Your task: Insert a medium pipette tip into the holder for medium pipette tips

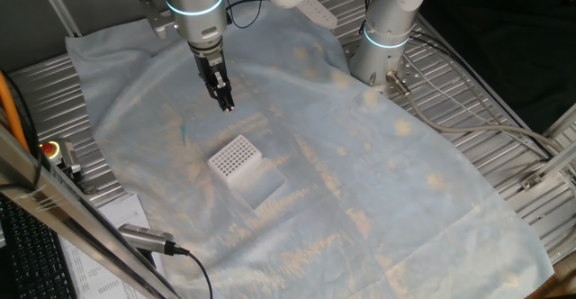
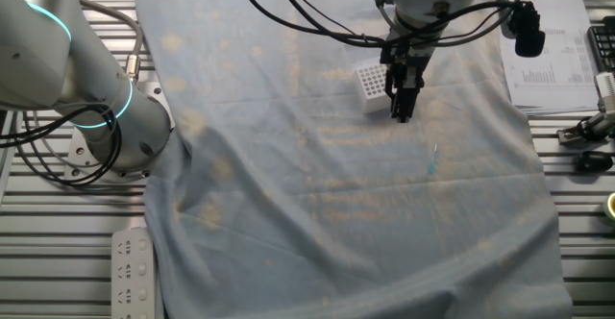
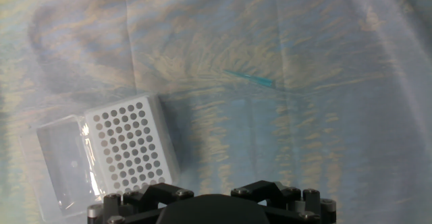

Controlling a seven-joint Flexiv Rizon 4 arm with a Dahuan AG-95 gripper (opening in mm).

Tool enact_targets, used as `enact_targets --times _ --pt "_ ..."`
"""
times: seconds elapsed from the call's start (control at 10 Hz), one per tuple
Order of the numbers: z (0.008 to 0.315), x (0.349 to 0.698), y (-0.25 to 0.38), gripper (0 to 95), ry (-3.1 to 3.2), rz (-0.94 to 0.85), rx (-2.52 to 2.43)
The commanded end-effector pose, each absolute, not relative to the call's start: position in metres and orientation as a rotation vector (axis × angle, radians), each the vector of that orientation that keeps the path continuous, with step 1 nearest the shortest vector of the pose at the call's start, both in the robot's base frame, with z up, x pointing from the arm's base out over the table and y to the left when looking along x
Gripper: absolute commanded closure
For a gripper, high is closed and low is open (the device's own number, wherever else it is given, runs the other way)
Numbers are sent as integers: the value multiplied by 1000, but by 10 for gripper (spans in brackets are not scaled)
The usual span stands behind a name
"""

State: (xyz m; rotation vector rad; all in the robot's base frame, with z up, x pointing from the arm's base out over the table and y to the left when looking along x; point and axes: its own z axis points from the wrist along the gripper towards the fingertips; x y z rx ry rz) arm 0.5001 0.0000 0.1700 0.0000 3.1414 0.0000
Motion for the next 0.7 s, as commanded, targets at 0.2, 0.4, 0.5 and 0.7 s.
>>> enact_targets --times 0.2,0.4,0.5,0.7 --pt "170 500 0 950 3116 22 92" --pt "170 500 0 950 3117 20 92" --pt "170 500 0 950 3117 20 91" --pt "171 500 0 950 3117 20 91"
